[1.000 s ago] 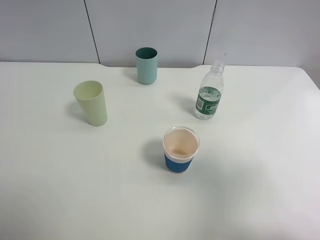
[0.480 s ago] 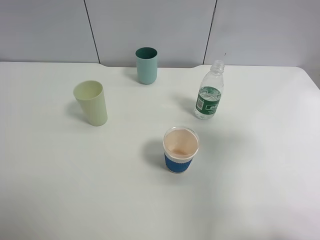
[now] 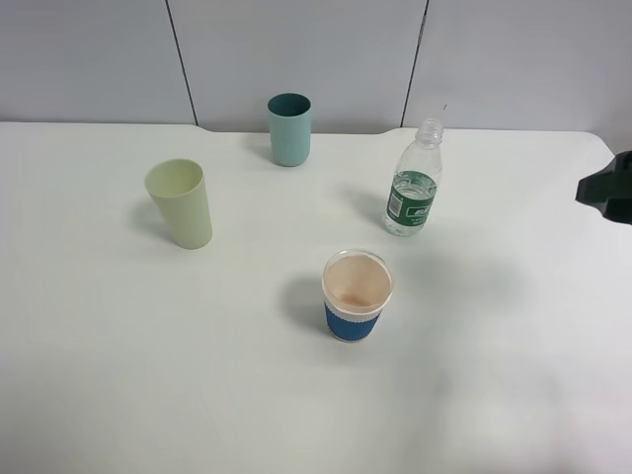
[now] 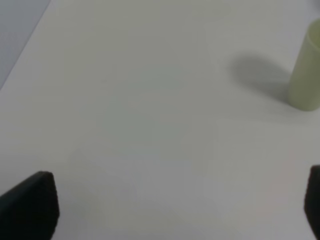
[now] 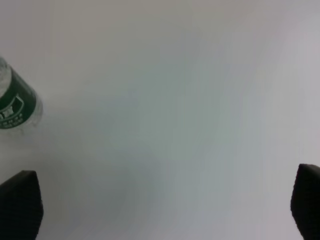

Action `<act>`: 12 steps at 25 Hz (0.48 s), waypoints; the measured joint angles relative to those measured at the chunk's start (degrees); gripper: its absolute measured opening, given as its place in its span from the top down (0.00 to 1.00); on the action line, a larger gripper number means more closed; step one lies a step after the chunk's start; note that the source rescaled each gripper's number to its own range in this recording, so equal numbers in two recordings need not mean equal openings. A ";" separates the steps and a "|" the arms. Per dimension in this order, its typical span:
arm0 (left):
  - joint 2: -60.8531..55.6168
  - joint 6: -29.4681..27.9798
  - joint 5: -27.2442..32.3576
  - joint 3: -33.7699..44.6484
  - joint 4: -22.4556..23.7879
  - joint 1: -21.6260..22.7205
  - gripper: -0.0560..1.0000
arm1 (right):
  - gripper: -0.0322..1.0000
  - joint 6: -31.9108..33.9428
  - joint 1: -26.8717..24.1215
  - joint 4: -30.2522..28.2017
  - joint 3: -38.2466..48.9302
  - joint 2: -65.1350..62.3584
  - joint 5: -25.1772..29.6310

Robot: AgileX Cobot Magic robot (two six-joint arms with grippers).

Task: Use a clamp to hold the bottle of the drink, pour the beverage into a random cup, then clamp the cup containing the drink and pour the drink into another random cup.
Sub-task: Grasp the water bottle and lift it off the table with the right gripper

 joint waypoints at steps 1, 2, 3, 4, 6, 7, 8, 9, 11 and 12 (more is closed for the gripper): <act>0.00 0.00 0.00 0.00 0.00 0.00 0.00 | 0.00 -0.07 0.00 0.26 0.43 0.93 -0.46; 0.00 0.00 0.00 0.00 0.00 0.00 0.00 | 0.00 -0.42 0.00 0.61 0.56 1.90 -0.76; 0.00 0.00 0.00 0.00 0.00 0.00 0.00 | 0.00 -0.95 0.00 1.08 0.61 2.74 -1.04; 0.00 0.00 0.00 0.00 0.00 0.00 0.00 | 0.00 -1.67 0.00 1.44 0.61 3.77 -1.18; 0.00 0.00 0.00 0.00 0.00 0.00 0.00 | 0.00 -2.94 0.00 1.46 0.61 5.71 -1.25; 0.00 0.00 0.00 0.00 0.00 0.00 0.00 | 0.00 -3.60 0.00 1.46 0.61 6.74 -1.36; 0.00 0.00 0.00 0.00 0.00 0.00 0.00 | 0.00 -3.85 0.00 1.46 0.61 7.74 -1.66; 0.00 0.00 0.00 0.00 0.00 0.00 0.00 | 0.00 -4.08 0.00 1.46 0.61 8.69 -2.06; 0.00 0.00 0.00 0.00 0.00 0.00 0.00 | 0.00 -4.14 0.49 1.17 0.61 10.31 -3.39; 0.00 0.00 0.00 0.00 0.00 0.00 0.00 | 0.00 -4.14 1.55 0.61 0.61 11.06 -4.18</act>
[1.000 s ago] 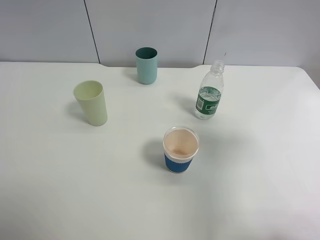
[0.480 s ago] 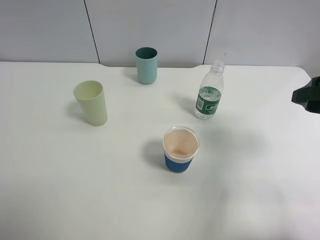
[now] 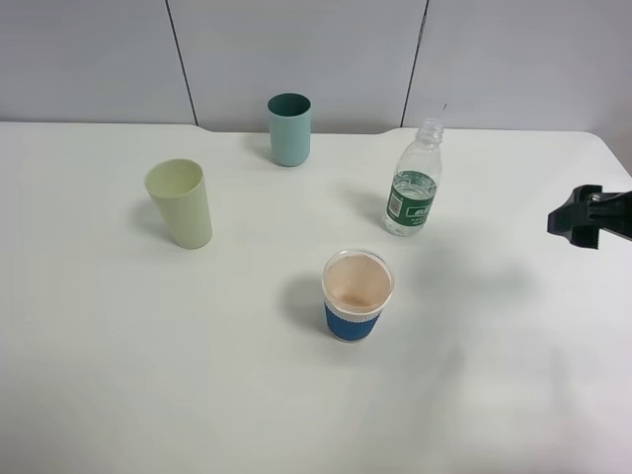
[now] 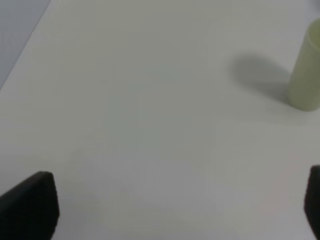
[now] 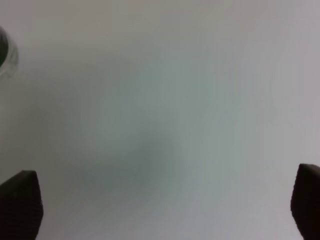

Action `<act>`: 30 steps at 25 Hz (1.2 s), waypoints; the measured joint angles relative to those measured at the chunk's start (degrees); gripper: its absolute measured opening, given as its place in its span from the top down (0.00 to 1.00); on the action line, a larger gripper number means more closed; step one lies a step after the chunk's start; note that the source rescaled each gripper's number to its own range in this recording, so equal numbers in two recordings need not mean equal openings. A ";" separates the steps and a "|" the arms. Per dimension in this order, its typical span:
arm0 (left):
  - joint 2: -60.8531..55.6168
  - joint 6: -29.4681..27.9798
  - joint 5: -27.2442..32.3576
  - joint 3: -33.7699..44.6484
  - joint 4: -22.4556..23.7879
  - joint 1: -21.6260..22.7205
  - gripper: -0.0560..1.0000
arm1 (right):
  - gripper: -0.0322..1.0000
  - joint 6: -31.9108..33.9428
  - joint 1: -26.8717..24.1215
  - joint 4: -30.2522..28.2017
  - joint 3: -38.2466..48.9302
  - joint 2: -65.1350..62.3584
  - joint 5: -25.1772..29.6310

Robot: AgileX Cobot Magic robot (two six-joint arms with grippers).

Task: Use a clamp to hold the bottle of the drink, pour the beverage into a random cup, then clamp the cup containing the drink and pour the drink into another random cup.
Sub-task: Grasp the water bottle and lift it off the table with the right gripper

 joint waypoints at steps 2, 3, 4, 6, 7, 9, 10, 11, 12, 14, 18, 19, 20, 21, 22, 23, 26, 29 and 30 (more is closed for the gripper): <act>0.00 0.00 0.00 0.00 0.00 0.00 0.00 | 0.00 0.00 3.06 -2.14 0.00 1.42 -1.64; 0.00 0.00 0.00 0.00 0.00 0.00 0.00 | 0.00 0.00 4.97 -3.28 0.00 2.27 -2.72; 0.00 0.00 0.00 0.00 0.00 0.00 0.00 | 0.00 0.00 6.87 -4.23 0.00 3.26 -3.61; 0.00 0.00 0.00 0.00 0.00 0.00 0.00 | 0.00 0.98 10.16 -6.06 0.02 5.32 -5.71; 0.00 0.00 0.00 0.00 0.00 0.00 0.00 | 0.00 1.77 11.74 -6.97 0.09 6.61 -6.91; 0.00 0.00 0.00 0.00 0.00 0.00 0.00 | 0.00 3.11 13.88 -9.03 0.20 9.21 -9.15; 0.00 0.00 0.00 0.00 0.00 0.00 0.00 | 0.00 3.59 14.55 -10.08 0.20 10.75 -10.55; 0.00 0.00 0.00 0.00 0.00 0.00 0.00 | 0.00 3.72 14.95 -10.89 0.20 12.30 -12.04; 0.00 0.00 0.00 0.00 0.00 0.00 0.00 | 0.00 3.85 15.11 -11.73 0.26 13.62 -13.45; 0.00 0.00 0.00 0.00 0.00 0.00 0.00 | 0.00 4.08 15.11 -12.40 0.26 16.73 -16.76; 0.00 0.00 0.00 0.00 0.00 0.00 0.00 | 0.00 4.14 15.11 -13.63 0.38 22.25 -25.10; 0.00 0.00 0.00 0.00 0.00 0.00 0.00 | 0.00 4.14 15.11 -13.98 0.38 23.39 -27.05; 0.00 0.00 0.00 0.00 0.00 0.00 0.00 | 0.00 4.06 15.11 -14.26 0.38 24.74 -29.34; 0.00 0.00 0.00 0.00 0.00 0.00 0.00 | 0.00 3.83 15.11 -14.26 0.38 26.07 -31.51; 0.00 0.00 0.00 0.00 0.00 0.00 0.00 | 0.00 3.45 15.11 -14.31 0.38 27.39 -33.28; 0.00 0.00 0.00 0.00 0.00 0.00 0.00 | 0.00 2.96 15.11 -14.31 0.32 28.54 -35.31; 0.00 0.00 0.00 0.00 0.00 0.00 0.00 | 0.00 0.21 15.11 -14.38 0.32 32.64 -40.49; 0.00 0.00 0.00 0.00 0.00 0.00 0.00 | 0.00 -2.45 15.11 -14.38 0.27 36.42 -45.96; 0.00 0.00 0.00 0.00 0.00 0.00 0.00 | 0.00 -3.20 15.11 -14.38 0.27 37.48 -47.93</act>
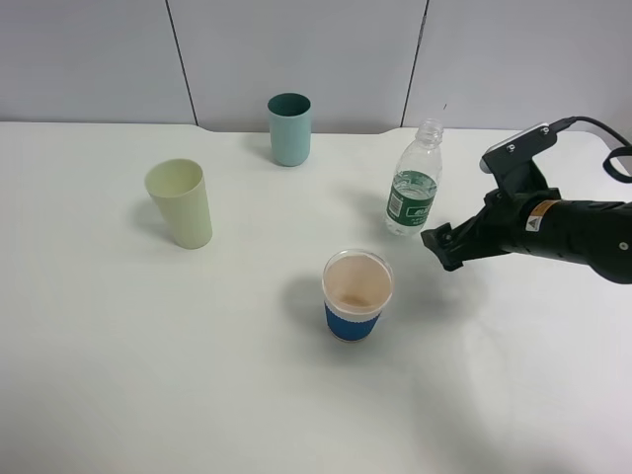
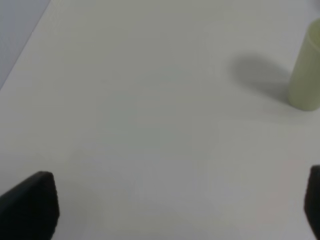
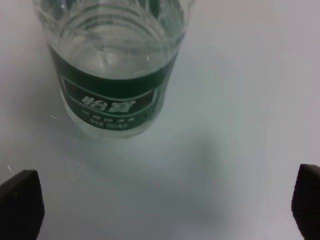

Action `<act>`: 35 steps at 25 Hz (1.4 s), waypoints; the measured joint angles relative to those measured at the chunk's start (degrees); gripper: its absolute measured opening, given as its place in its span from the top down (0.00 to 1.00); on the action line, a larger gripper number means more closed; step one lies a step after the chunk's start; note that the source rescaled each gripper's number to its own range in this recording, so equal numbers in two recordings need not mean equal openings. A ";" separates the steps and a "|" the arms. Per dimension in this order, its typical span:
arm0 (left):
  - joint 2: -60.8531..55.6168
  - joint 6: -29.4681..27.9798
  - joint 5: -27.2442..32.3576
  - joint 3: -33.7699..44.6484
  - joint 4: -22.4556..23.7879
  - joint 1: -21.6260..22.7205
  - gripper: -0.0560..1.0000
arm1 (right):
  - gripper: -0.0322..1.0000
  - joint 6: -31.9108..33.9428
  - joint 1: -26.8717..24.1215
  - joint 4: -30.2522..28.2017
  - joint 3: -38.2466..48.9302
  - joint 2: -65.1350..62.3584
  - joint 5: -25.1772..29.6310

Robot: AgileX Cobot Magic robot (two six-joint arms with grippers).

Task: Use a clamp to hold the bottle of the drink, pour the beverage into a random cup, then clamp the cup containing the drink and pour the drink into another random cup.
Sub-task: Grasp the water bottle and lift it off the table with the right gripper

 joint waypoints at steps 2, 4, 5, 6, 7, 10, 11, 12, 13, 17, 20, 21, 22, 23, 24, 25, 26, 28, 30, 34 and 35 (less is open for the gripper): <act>0.00 0.00 0.00 0.00 0.00 0.00 0.00 | 0.00 -1.01 0.00 0.00 -0.05 2.48 -3.80; 0.00 0.00 0.00 0.00 0.00 0.00 0.00 | 0.00 -1.60 0.00 -0.05 -0.05 4.55 -7.22; 0.00 0.00 0.00 0.00 0.00 0.00 0.00 | 0.00 -2.00 0.00 -0.13 -0.05 5.55 -9.03; 0.00 0.00 0.00 0.00 0.00 0.00 0.00 | 0.00 -2.25 0.00 -0.38 -0.05 6.43 -10.37; 0.00 0.00 0.00 0.00 0.00 0.00 0.00 | 0.00 -2.26 0.00 -0.58 -0.08 6.99 -11.99; 0.00 0.00 0.00 0.00 0.00 0.00 0.00 | 0.00 -2.37 0.00 -1.36 -0.08 7.93 -16.99; 0.00 0.00 0.00 0.00 0.00 0.00 0.00 | 0.00 -2.37 0.00 -1.38 -0.08 7.99 -18.64; 0.00 0.00 0.00 0.00 0.00 0.00 0.00 | 0.00 -2.37 0.00 -1.42 -0.08 7.99 -20.12; 0.00 0.00 0.00 0.00 0.00 0.00 0.00 | 0.00 -2.37 0.00 -1.55 -0.08 7.99 -21.27; 0.00 0.00 0.00 0.00 0.00 0.00 0.00 | 0.00 -2.37 0.00 -3.17 -0.11 9.27 -24.06; 0.00 0.00 0.00 0.00 0.00 0.00 0.00 | 0.00 -2.44 0.00 -4.35 -0.15 11.58 -25.59; 0.00 0.00 0.00 0.00 0.00 0.00 0.00 | 0.00 -2.44 0.00 -4.54 -0.15 12.29 -26.05; 0.00 0.00 0.00 0.00 0.00 0.00 0.00 | 0.00 -2.44 0.00 -4.55 -0.15 12.85 -26.94; 0.00 0.00 0.00 0.00 0.00 0.00 0.00 | 0.00 -2.44 0.00 -4.55 -0.15 13.46 -28.08; 0.00 0.00 0.00 0.00 0.00 0.00 0.00 | 0.00 -2.44 0.00 -4.55 -0.15 14.02 -29.09; 0.00 0.00 0.00 0.00 0.00 0.00 0.00 | 0.00 -2.44 0.00 -4.60 -0.15 14.55 -30.23; 0.00 0.00 0.00 0.00 0.00 0.00 0.00 | 0.00 -2.44 0.00 -4.60 -0.18 15.08 -31.07; 0.00 0.00 0.00 0.00 0.00 0.00 0.00 | 0.00 -2.44 0.00 -4.72 -0.94 16.21 -31.51; 0.00 0.00 0.00 0.00 0.00 0.00 0.00 | 0.00 -2.44 0.00 -4.79 -2.24 17.00 -31.49; 0.00 0.00 0.00 0.00 0.00 0.00 0.00 | 0.00 -2.38 0.00 -5.08 -5.65 18.00 -31.30; 0.00 0.00 0.00 0.00 0.00 0.00 0.00 | 0.00 -2.38 0.00 -5.37 -6.58 18.18 -31.08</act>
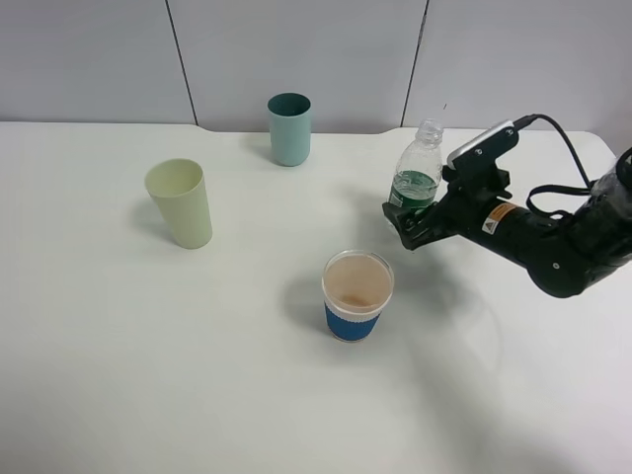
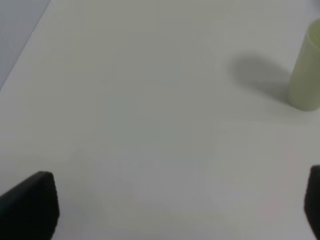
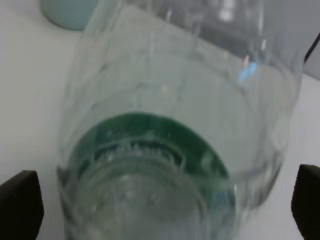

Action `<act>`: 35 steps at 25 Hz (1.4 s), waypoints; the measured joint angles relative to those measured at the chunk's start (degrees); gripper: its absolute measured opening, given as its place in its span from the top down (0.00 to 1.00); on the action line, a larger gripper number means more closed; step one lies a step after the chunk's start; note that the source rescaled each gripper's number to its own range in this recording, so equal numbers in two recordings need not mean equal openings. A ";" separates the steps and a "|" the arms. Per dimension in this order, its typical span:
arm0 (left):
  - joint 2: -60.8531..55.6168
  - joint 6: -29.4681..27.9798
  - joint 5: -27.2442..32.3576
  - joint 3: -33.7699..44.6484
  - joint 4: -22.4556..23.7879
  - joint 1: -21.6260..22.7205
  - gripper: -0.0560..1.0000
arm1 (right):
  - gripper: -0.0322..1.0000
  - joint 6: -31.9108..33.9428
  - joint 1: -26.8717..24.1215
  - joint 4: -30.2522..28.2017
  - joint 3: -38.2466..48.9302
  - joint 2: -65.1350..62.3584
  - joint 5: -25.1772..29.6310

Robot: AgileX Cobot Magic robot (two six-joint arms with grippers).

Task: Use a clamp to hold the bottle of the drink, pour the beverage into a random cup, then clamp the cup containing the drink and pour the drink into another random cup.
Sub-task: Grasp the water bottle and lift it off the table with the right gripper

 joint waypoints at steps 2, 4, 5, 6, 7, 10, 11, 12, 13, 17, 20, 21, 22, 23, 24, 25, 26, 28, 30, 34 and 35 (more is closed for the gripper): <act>0.00 0.00 0.00 0.00 0.00 0.00 0.00 | 0.00 0.00 0.00 -0.58 -1.65 0.48 0.20; 0.00 0.00 0.00 0.00 0.00 0.00 0.00 | 0.00 0.29 0.00 -1.15 -2.75 1.06 1.11; 0.00 0.00 0.00 0.00 0.00 0.00 0.00 | 0.00 0.62 0.00 -1.54 -2.90 1.30 1.29; 0.00 0.00 0.00 0.00 0.00 0.00 0.00 | 0.00 0.75 0.00 -1.85 -2.95 1.53 1.56; 0.00 0.00 0.00 0.00 0.00 0.00 0.00 | 0.00 0.83 0.00 -2.08 -2.95 1.74 1.83; 0.00 0.00 0.00 0.00 0.00 0.00 0.00 | 0.00 1.08 0.00 -2.19 -2.95 1.75 2.65; 0.00 0.00 0.00 0.00 0.00 0.00 0.00 | 0.00 1.11 0.00 -2.19 -2.95 1.75 2.65; 0.00 0.00 0.00 0.00 0.00 0.00 0.00 | 0.00 1.11 0.00 -2.14 -2.95 1.75 2.72; 0.00 0.00 0.00 0.00 0.00 0.00 0.00 | 0.03 1.11 0.00 -2.14 -2.95 1.75 2.78; 0.00 0.00 0.00 0.00 0.00 0.00 0.00 | 0.72 1.11 0.00 -2.10 -3.01 1.75 4.48; 0.00 0.00 0.00 0.00 0.00 0.00 0.00 | 0.97 1.17 0.06 -1.95 -3.18 1.75 5.53; 0.00 0.00 0.00 0.00 0.00 0.00 0.00 | 0.97 1.17 0.06 -1.95 -3.18 1.75 5.54; 0.00 0.00 0.00 0.00 0.00 0.00 0.00 | 0.97 1.17 0.06 -1.95 -3.18 1.75 5.58; 0.00 0.00 0.00 0.00 0.00 0.00 0.00 | 0.97 1.17 0.06 -1.95 -3.18 1.75 5.64; 0.00 0.00 0.00 0.00 0.00 0.00 0.00 | 0.97 1.17 0.06 -1.95 -3.25 1.75 5.77; 0.00 0.00 0.00 0.00 0.00 0.00 0.00 | 0.97 1.17 0.06 -1.95 -3.25 1.43 6.12; 0.00 0.00 0.00 0.00 0.00 0.00 0.00 | 0.97 1.22 0.06 -1.95 -3.25 1.11 6.93; 0.00 0.00 0.00 0.00 0.00 0.00 0.00 | 0.97 1.22 0.11 -1.99 -3.25 0.02 8.96; 0.00 0.00 0.00 0.00 0.00 0.00 0.00 | 0.97 1.29 0.17 -1.99 -3.25 -1.62 12.28; 0.00 0.00 0.00 0.00 0.00 0.00 0.00 | 0.97 4.14 0.17 -1.35 -3.14 -6.85 18.60; 0.00 0.00 0.00 0.00 0.00 0.00 0.00 | 0.97 5.67 0.17 -0.57 -3.14 -8.53 19.42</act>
